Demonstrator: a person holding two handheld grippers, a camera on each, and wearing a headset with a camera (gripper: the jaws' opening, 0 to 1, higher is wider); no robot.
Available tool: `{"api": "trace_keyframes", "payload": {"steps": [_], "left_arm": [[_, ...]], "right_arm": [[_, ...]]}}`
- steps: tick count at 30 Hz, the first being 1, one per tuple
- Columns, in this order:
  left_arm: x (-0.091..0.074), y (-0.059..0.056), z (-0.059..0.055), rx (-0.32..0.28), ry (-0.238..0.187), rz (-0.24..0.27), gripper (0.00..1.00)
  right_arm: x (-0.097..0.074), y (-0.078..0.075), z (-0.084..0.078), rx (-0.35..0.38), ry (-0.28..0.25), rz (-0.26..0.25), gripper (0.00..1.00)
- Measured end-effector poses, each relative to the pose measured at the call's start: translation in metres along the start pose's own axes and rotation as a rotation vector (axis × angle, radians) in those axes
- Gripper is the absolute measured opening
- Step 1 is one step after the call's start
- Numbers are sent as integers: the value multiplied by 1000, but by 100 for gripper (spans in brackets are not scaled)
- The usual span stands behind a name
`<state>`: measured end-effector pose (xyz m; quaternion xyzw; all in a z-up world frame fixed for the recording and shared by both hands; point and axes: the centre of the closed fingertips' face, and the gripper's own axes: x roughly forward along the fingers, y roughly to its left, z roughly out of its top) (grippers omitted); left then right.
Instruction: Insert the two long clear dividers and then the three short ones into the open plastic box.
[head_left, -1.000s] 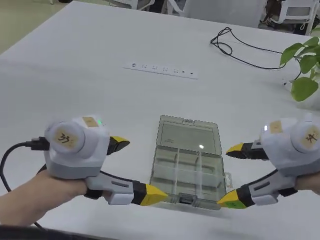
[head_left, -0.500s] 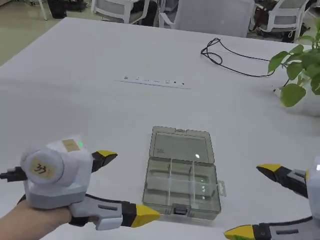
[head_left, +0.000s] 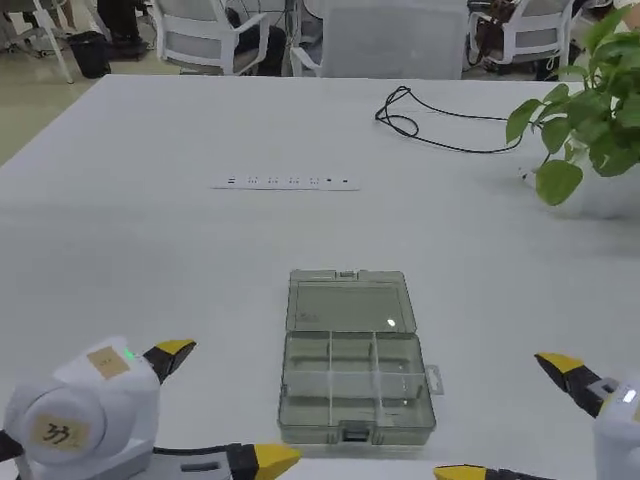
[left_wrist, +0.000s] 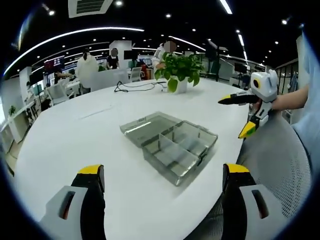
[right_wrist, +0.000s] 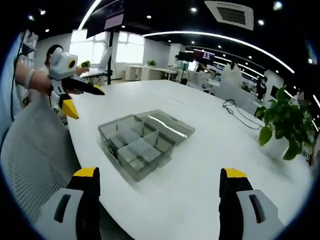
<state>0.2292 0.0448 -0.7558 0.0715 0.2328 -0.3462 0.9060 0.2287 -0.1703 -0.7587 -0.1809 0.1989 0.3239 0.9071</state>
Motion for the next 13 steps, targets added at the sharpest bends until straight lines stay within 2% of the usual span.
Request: {"api": "trace_keyframes", "payload": {"steps": [1, 2, 4, 5, 6, 7, 8, 10, 11, 13], "left_arm": [[0, 0, -2, -6, 4, 10, 100], [-2, 1, -3, -10, -5, 21, 100], [-3, 5, -2, 20, -1, 39, 100], [-3, 7, 2, 10, -22, 50, 100], [-2, 8, 2, 2, -30, 47, 100], [-1, 11, 0, -10, -26, 50, 100], [-1, 12, -2, -14, -16, 59, 100], [-2, 14, -1, -20, -24, 67, 100], [-3, 17, 0, -36, -34, 77, 100], [-4, 19, 1, -46, -42, 86, 100]], "right_arm": [[2, 5, -4, 38, 9, 21, 100], [2, 13, -9, 32, 44, 60, 100], [4, 23, -8, -36, 28, 100, 100], [5, 31, -7, -70, 30, 135, 100], [5, 37, -8, -64, 33, 162, 100], [5, 39, -11, -59, 49, 167, 100], [4, 39, -11, -66, 45, 167, 100], [5, 36, -8, -45, 29, 167, 100], [5, 33, -10, -3, 39, 159, 100], [4, 28, -9, 3, 32, 141, 100]]}}
